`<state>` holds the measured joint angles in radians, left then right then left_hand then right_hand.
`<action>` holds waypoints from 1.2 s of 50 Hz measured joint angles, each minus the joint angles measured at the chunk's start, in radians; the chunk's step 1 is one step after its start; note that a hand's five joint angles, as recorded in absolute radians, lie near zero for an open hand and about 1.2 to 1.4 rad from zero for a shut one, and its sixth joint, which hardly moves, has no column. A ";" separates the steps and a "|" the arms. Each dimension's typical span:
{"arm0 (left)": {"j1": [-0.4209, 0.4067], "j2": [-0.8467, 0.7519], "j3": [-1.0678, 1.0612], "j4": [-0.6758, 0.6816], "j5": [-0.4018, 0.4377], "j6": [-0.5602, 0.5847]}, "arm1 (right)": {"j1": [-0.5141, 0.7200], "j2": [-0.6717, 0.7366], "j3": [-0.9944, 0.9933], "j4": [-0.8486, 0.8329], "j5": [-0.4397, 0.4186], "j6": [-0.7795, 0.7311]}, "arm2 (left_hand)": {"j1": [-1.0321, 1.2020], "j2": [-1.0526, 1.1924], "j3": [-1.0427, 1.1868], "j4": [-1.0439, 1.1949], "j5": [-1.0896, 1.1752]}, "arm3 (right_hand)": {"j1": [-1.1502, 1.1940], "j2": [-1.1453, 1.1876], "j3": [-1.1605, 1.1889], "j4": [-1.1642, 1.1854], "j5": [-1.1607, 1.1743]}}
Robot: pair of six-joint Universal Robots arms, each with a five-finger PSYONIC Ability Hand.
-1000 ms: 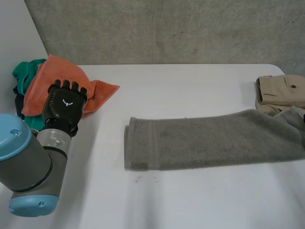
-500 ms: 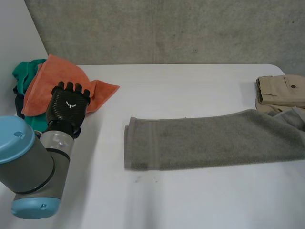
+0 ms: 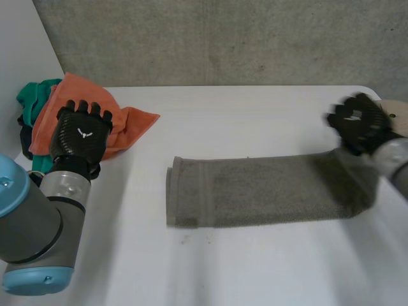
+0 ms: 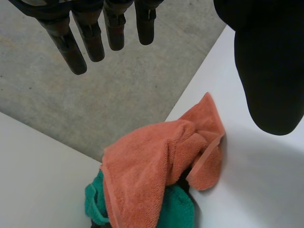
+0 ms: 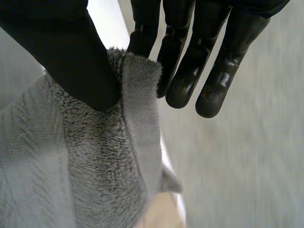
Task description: Fold the laundry.
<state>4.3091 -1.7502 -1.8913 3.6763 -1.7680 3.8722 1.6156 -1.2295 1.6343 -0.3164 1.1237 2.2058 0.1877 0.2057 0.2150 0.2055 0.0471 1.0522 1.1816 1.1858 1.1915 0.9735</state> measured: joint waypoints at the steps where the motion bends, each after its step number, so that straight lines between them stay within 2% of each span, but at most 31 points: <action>1: 0.003 0.005 -0.002 0.000 0.001 0.000 | 0.021 -0.004 -0.003 0.000 0.004 0.000 | 0.000 0.000 0.000 0.000 0.000 | 0.000 0.000 0.000 0.000 0.000; 3: 0.010 0.017 -0.008 0.000 0.003 -0.001 | 0.139 -0.021 -0.020 -0.001 0.023 0.002 | 0.000 0.000 0.000 0.000 0.000 | 0.000 0.000 0.000 0.000 0.000; 4: 0.016 0.026 -0.012 0.000 0.005 -0.001 | 0.246 -0.023 -0.041 -0.002 0.033 0.005 | 0.000 0.000 0.000 0.000 0.000 | 0.000 0.000 0.000 0.000 0.000; 7: 0.026 0.037 -0.017 0.000 0.007 -0.002 | 0.383 0.002 -0.076 -0.004 0.040 0.008 | 0.000 0.000 0.000 0.000 0.000 | 0.000 0.000 0.000 0.000 0.000; 8: 0.026 0.037 -0.017 0.000 0.007 -0.002 | 0.383 0.002 -0.076 -0.004 0.040 0.008 | 0.000 0.000 0.000 0.000 0.000 | 0.000 0.000 0.000 0.000 0.000; 9: 0.035 0.043 -0.020 0.000 0.007 -0.003 | 0.488 0.044 -0.110 -0.004 0.040 0.011 | 0.000 0.000 0.000 0.000 0.000 | 0.000 0.000 0.000 0.000 0.000; 13: 0.049 0.049 -0.028 0.000 0.008 -0.004 | 0.650 0.157 -0.176 -0.005 0.036 0.015 | 0.000 0.000 0.000 0.000 0.000 | 0.000 0.000 0.000 0.000 0.000; 16: 0.051 0.049 -0.029 0.000 0.008 -0.004 | 0.671 0.177 -0.186 -0.005 0.035 0.016 | 0.000 0.000 0.000 0.000 0.000 | 0.000 0.000 0.000 0.000 0.000; 18: 0.061 0.050 -0.036 0.000 0.010 -0.004 | 0.758 0.291 -0.245 -0.006 0.040 0.018 | 0.000 0.000 0.000 0.000 0.000 | 0.000 0.000 0.000 0.000 0.000; 23: 0.065 0.048 -0.038 0.001 0.011 -0.004 | 0.799 0.395 -0.301 -0.006 0.087 0.019 | 0.000 0.000 0.000 0.000 0.000 | 0.000 0.000 0.000 0.001 0.000; 28: 0.054 0.046 -0.022 0.003 0.013 -0.003 | 0.792 0.382 -0.292 -0.006 0.147 0.044 | 0.000 0.000 0.000 0.000 0.000 | -0.710 -0.733 -0.722 -0.716 -0.694; 30: 0.040 0.045 -0.001 0.005 0.016 -0.004 | 0.772 0.334 -0.266 -0.006 0.172 0.098 | 0.000 0.000 0.000 0.000 0.000 | -0.833 -0.936 -0.938 -0.933 -0.880; 32: 0.030 0.044 0.013 0.005 0.018 -0.005 | 0.755 0.299 -0.249 -0.005 0.181 0.143 | 0.000 0.000 0.000 0.000 0.000 | -0.838 -0.956 -0.972 -0.951 -0.902; 38: -0.065 0.023 0.114 0.003 0.035 -0.059 | 0.632 0.081 -0.141 0.020 0.201 0.474 | 0.000 0.000 0.000 0.000 0.000 | -0.838 -0.956 -0.973 -0.951 -0.902; 39: -0.065 0.023 0.114 0.003 0.035 -0.059 | 0.632 0.081 -0.141 0.020 0.201 0.474 | 0.000 0.000 0.000 0.000 0.000 | -0.838 -0.956 -0.973 -0.951 -0.902; 41: -0.118 -0.015 0.159 -0.001 0.038 -0.103 | 0.558 0.005 -0.088 0.070 0.205 0.592 | 0.000 0.000 0.000 0.000 0.000 | -0.838 -0.956 -0.973 -0.951 -0.902; 44: -0.174 -0.075 0.201 -0.010 0.040 -0.146 | 0.480 -0.036 -0.036 0.130 0.206 0.643 | 0.000 0.000 0.000 0.000 0.000 | -0.838 -0.956 -0.973 -0.951 -0.902; 50: -0.263 -0.245 0.283 -0.055 0.038 -0.194 | 0.343 -0.042 0.069 0.183 0.204 0.610 | 0.000 0.000 0.000 0.000 0.000 | -0.838 -0.956 -0.973 -0.951 -0.902; 57: -0.289 -0.427 0.357 -0.126 0.004 -0.191 | 0.265 0.031 0.147 0.121 0.201 0.503 | 0.000 0.000 0.000 0.000 0.000 | -0.819 -0.931 -0.930 -0.940 -0.883; 60: -0.288 -0.457 0.368 -0.139 -0.035 -0.179 | 0.257 0.054 0.158 0.094 0.201 0.485 | 0.000 0.000 0.000 0.000 0.000 | -0.661 -0.774 -0.770 -0.782 -0.746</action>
<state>4.0212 -2.2068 -1.5234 3.5376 -1.8026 3.6929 1.8724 -1.1753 1.7919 -0.2227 1.3245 2.6906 0.1878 0.2057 0.2150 0.2055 0.0472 0.3908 0.4076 0.4156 0.4096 0.2276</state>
